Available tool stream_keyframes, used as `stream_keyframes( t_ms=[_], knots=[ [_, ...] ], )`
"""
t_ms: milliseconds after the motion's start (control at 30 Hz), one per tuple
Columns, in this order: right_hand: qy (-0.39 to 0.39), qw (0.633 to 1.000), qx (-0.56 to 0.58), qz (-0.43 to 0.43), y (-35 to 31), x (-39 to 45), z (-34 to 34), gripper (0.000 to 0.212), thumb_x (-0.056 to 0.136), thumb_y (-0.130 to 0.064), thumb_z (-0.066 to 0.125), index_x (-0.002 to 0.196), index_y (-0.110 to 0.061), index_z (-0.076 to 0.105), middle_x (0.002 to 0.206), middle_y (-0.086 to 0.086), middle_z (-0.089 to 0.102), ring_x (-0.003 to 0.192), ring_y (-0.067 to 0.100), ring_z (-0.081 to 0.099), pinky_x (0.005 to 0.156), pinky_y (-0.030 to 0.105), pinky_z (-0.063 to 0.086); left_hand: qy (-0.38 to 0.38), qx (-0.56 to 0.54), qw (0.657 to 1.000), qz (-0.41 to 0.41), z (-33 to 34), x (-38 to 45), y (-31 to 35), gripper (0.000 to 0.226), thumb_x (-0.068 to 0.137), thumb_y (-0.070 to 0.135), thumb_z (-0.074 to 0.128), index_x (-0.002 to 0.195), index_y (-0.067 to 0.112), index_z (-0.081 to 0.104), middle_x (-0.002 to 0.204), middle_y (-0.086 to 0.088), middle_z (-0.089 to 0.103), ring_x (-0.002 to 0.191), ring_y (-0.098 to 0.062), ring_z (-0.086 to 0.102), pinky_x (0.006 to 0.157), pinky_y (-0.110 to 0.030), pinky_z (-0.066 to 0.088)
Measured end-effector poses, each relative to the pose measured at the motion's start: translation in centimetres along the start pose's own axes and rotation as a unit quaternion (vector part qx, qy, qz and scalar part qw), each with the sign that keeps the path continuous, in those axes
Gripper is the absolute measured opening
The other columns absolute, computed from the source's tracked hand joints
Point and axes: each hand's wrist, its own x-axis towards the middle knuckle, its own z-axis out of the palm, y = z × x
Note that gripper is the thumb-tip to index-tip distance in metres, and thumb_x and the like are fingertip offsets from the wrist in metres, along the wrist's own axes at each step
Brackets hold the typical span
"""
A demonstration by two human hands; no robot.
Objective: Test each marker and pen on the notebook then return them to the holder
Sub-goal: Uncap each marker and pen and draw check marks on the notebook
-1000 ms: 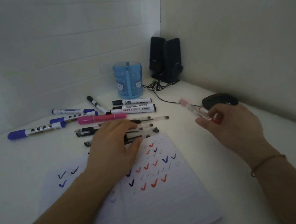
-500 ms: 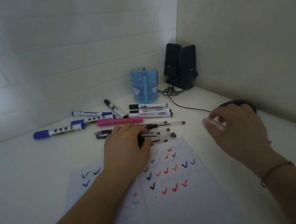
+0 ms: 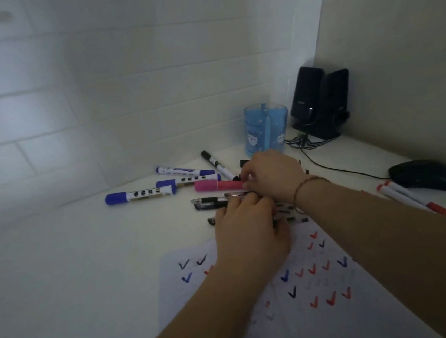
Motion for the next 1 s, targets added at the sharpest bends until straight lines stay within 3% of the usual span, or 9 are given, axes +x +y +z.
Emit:
stream_keyframes(
  t_ms=[133, 233, 400, 500, 600, 667, 733, 867, 1000],
  knots=[
    [0.018, 0.999, -0.038, 0.0, 0.3, 0.1, 0.5, 0.025, 0.087, -0.047, 0.057, 0.103, -0.031, 0.067, 0.108, 0.0, 0.056, 0.106, 0.02, 0.046, 0.075, 0.032, 0.04, -0.004, -0.002, 1.0, 0.005, -0.1, 0.0, -0.2, 0.018, 0.081, 0.041, 0.049, 0.083, 0.026, 0.059, 0.088, 0.007, 0.06, 0.085, -0.018, 0.051, 0.078, -0.038, 0.044],
    [0.079, 0.997, -0.023, 0.005, 0.6, -0.6, 0.1, 0.023, 0.088, -0.046, 0.055, 0.101, -0.029, 0.065, 0.107, -0.004, 0.058, 0.105, 0.018, 0.045, 0.075, 0.032, 0.042, 0.011, 0.001, 1.0, -0.003, -0.2, 0.1, -0.2, 0.023, 0.08, 0.039, 0.051, 0.095, 0.025, 0.059, 0.101, 0.005, 0.058, 0.095, -0.019, 0.049, 0.083, -0.038, 0.045],
    [0.135, 0.977, 0.16, 0.035, 2.0, -5.4, -3.4, 0.009, 0.089, -0.044, 0.056, 0.091, -0.035, 0.056, 0.087, -0.013, 0.062, 0.083, 0.007, 0.057, 0.072, 0.028, 0.049, 0.117, -0.048, 0.991, -0.033, -0.9, 0.0, 0.5, 0.066, 0.077, 0.043, 0.064, 0.131, 0.021, 0.035, 0.134, -0.002, 0.036, 0.125, -0.024, 0.032, 0.106, -0.041, 0.03],
    [0.14, 0.948, 0.281, 0.055, 2.5, -10.8, -6.2, 0.003, 0.086, -0.03, 0.063, 0.087, -0.031, 0.06, 0.078, -0.014, 0.061, 0.072, 0.004, 0.057, 0.061, 0.01, 0.043, 0.121, -0.034, 0.992, -0.008, -1.1, -0.1, 0.9, 0.061, 0.083, 0.052, 0.056, 0.132, 0.022, 0.036, 0.133, -0.001, 0.04, 0.125, -0.025, 0.034, 0.108, -0.046, 0.028],
    [0.143, 0.882, 0.435, 0.111, 3.1, -15.6, -7.8, 0.008, 0.081, -0.03, 0.061, 0.085, -0.023, 0.064, 0.069, -0.004, 0.063, 0.058, 0.001, 0.055, 0.055, 0.017, 0.042, 0.053, -0.091, 0.993, 0.062, -1.6, -0.1, 1.7, 0.043, 0.091, 0.049, 0.039, 0.125, 0.024, 0.047, 0.115, 0.006, 0.054, 0.107, -0.012, 0.046, 0.095, -0.038, 0.043],
    [0.148, 0.812, 0.545, 0.149, 3.2, -17.6, -7.8, 0.02, 0.075, -0.036, 0.058, 0.081, -0.018, 0.065, 0.063, 0.0, 0.061, 0.052, 0.009, 0.049, 0.052, 0.023, 0.039, -0.029, -0.165, 0.979, 0.115, -2.0, -0.5, 2.4, 0.037, 0.093, 0.043, 0.035, 0.122, 0.023, 0.049, 0.105, 0.011, 0.051, 0.09, -0.003, 0.045, 0.081, -0.023, 0.042],
    [0.133, 0.774, 0.598, 0.157, 2.9, -18.6, -7.0, 0.024, 0.07, -0.039, 0.059, 0.077, -0.015, 0.062, 0.057, 0.002, 0.055, 0.049, 0.016, 0.044, 0.047, 0.025, 0.037, -0.094, -0.185, 0.965, 0.161, -2.4, -0.9, 2.9, 0.035, 0.095, 0.043, 0.035, 0.121, 0.024, 0.049, 0.103, 0.012, 0.049, 0.086, -0.002, 0.045, 0.075, -0.017, 0.04],
    [0.103, 0.768, 0.619, 0.125, 1.9, -18.6, -5.7, 0.033, 0.067, -0.032, 0.067, 0.08, -0.004, 0.056, 0.044, 0.001, 0.051, 0.039, 0.01, 0.04, 0.039, 0.019, 0.034, -0.115, -0.086, 0.965, 0.219, -2.4, -1.0, 2.7, 0.035, 0.092, 0.056, 0.039, 0.107, 0.027, 0.051, 0.093, 0.012, 0.053, 0.081, -0.005, 0.047, 0.07, -0.026, 0.044],
    [0.107, 0.765, 0.628, 0.095, 1.8, -18.2, -5.1, 0.024, 0.077, -0.013, 0.073, 0.069, -0.009, 0.051, 0.042, 0.001, 0.051, 0.036, 0.009, 0.041, 0.039, 0.017, 0.034, -0.113, -0.066, 0.963, 0.234, -2.3, -1.0, 2.9, 0.039, 0.091, 0.049, 0.029, 0.096, 0.02, 0.054, 0.085, 0.004, 0.058, 0.075, -0.014, 0.052, 0.066, -0.034, 0.047]
  ],
)
